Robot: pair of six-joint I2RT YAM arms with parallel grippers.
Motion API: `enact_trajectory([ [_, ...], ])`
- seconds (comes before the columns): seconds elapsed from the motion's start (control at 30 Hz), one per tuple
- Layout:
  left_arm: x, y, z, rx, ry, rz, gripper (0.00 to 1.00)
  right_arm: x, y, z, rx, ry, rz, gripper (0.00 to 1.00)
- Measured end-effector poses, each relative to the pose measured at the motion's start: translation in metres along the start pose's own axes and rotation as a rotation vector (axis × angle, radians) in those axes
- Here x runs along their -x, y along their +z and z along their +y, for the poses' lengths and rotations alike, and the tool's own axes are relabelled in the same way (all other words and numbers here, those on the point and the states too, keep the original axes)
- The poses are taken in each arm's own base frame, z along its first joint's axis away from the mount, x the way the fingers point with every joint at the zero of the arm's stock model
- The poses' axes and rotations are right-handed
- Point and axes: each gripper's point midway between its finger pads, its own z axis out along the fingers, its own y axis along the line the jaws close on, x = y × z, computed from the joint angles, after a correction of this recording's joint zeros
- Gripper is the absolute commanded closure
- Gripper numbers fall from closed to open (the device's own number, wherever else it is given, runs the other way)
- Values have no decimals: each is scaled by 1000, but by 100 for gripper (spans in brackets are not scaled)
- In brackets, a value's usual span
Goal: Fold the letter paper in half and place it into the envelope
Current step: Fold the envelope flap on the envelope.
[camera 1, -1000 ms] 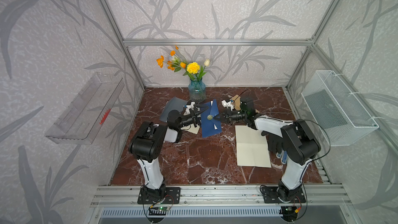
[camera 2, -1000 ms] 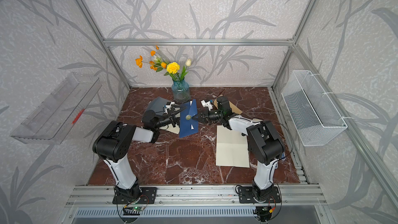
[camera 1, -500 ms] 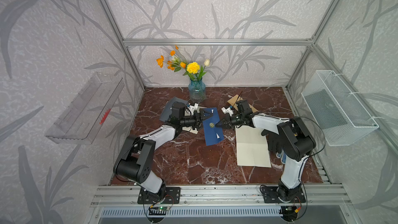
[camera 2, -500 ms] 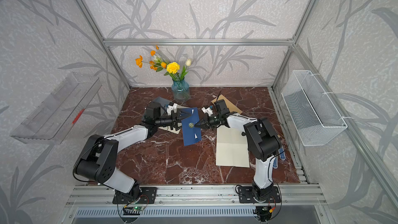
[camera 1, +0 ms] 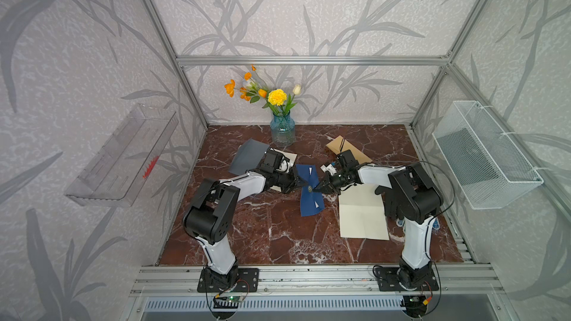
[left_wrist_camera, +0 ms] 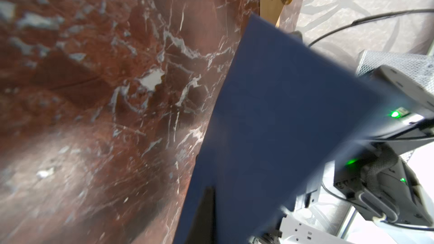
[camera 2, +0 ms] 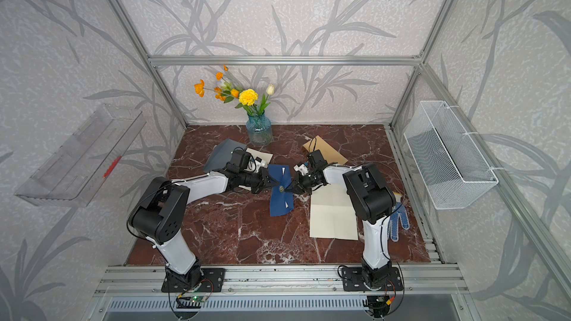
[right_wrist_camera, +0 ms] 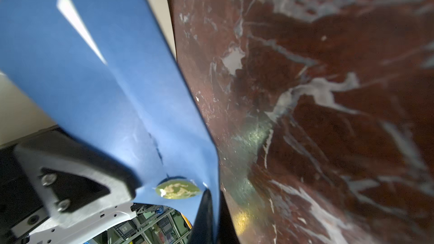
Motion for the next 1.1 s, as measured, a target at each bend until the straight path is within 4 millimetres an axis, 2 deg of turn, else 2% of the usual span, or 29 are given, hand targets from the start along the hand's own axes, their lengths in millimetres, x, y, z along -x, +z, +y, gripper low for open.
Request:
enact_trajectory([
  [0.03, -2, -3, -3, 6, 20, 5, 47, -1, 1, -1, -6, -1, 1, 100],
  [0.1, -4, -12, -16, 7, 62, 7, 36, -2, 5, -7, -23, 3, 4, 100],
  [0.17, -5, -22, -30, 2, 106, -1, 36, -1, 7, -14, -46, 16, 2, 100],
  [0.27, -8, -33, -56, -46, 180, -20, 41, 0, 10, -25, -79, 34, -2, 100],
  [0.4, -10, -23, -72, -104, 204, -8, 50, 0, 12, -30, -91, 36, -2, 100],
  [0.47, -10, -11, -69, -112, 183, 10, 55, 0, 12, -30, -92, 35, -2, 100],
  [0.57, -8, 9, -63, -134, 143, 39, 72, 0, 12, -31, -92, 35, -3, 100],
  [0.7, -3, 36, -46, -160, 68, 77, 85, -1, 13, -31, -90, 32, -3, 100],
  [0.83, -4, 50, -30, -153, 21, 103, 89, -1, 13, -31, -83, 29, -3, 100],
  [1.1, -8, 56, -17, -125, 34, 124, 93, -1, 13, -31, -81, 26, -4, 100],
])
